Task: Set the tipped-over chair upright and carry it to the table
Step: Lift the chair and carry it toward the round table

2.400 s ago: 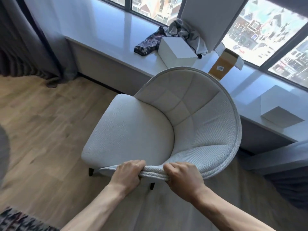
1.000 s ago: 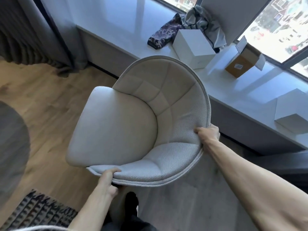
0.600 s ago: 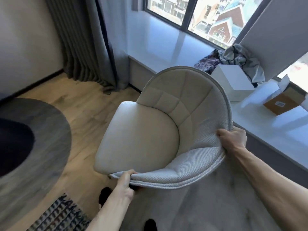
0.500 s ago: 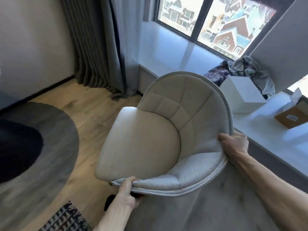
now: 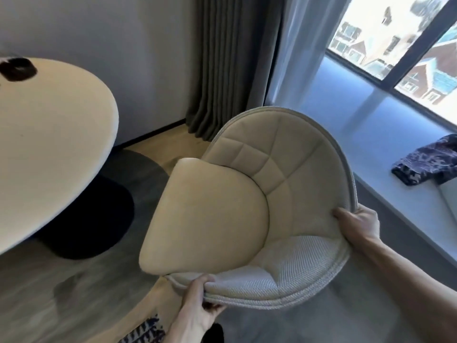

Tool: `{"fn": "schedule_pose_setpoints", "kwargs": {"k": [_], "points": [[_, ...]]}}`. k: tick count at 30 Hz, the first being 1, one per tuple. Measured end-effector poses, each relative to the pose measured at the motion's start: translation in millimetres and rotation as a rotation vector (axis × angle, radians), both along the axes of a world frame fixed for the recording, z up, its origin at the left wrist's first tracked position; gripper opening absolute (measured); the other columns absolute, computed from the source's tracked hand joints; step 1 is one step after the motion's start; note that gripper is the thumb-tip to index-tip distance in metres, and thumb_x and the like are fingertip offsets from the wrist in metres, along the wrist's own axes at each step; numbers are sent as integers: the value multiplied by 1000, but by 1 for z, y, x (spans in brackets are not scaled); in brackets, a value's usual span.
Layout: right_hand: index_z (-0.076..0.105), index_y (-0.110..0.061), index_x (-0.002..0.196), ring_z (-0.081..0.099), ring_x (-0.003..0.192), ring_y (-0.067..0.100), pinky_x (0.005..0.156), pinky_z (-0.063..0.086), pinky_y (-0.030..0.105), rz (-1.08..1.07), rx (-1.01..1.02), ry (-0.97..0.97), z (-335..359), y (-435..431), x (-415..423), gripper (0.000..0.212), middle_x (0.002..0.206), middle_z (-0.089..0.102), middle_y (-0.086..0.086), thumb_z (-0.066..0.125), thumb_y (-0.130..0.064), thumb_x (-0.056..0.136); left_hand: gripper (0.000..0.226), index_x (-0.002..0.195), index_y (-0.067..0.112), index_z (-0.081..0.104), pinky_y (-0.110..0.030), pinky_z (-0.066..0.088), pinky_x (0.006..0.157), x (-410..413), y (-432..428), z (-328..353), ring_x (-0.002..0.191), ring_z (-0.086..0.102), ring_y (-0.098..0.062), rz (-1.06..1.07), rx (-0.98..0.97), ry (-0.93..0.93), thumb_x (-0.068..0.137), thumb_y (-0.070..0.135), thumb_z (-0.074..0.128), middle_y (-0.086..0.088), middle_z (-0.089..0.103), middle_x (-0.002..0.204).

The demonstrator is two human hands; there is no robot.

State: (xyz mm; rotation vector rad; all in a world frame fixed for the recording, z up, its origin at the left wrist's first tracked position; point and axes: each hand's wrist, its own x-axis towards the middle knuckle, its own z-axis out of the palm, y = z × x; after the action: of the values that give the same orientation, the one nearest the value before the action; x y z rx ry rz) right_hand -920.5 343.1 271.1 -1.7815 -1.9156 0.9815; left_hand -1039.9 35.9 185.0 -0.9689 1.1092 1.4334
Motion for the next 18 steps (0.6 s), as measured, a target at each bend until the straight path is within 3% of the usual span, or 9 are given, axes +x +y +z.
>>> {"fn": "schedule_pose_setpoints", "kwargs": {"k": [3, 7, 14, 18], "points": [[71, -9, 79, 65, 77, 28, 73, 53, 37, 11, -25, -1, -12, 10, -39, 11, 78, 71, 11, 70, -18, 73, 21, 75, 6, 53, -39, 49, 67, -29, 1, -13, 76, 53, -31, 6, 23, 12, 55, 1, 57, -18, 54, 82], [71, -12, 80, 67, 79, 27, 75, 55, 36, 16, -79, 7, -28, 25, -74, 11, 80, 72, 8, 72, -20, 71, 7, 73, 7, 50, -36, 54, 56, -56, 13, -31, 66, 52, -29, 37, 17, 27, 76, 2, 54, -16, 52, 73], [68, -20, 75, 69, 81, 25, 82, 57, 44, 31, -139, -15, -36, 55, -98, 13, 84, 73, 3, 72, -27, 66, 10, 74, 9, 52, -35, 57, 50, -76, 37, -42, 72, 55, -30, 28, 16, 34, 83, 4, 52, -16, 55, 79], [65, -18, 96, 66, 88, 27, 85, 55, 43, 70, -107, -90, -32, 54, -105, 30, 95, 70, 6, 70, -32, 70, 9, 78, 6, 51, -41, 57, 44, -80, 41, -36, 76, 55, -33, 47, 0, 21, 87, 5, 51, -18, 55, 84]]}}
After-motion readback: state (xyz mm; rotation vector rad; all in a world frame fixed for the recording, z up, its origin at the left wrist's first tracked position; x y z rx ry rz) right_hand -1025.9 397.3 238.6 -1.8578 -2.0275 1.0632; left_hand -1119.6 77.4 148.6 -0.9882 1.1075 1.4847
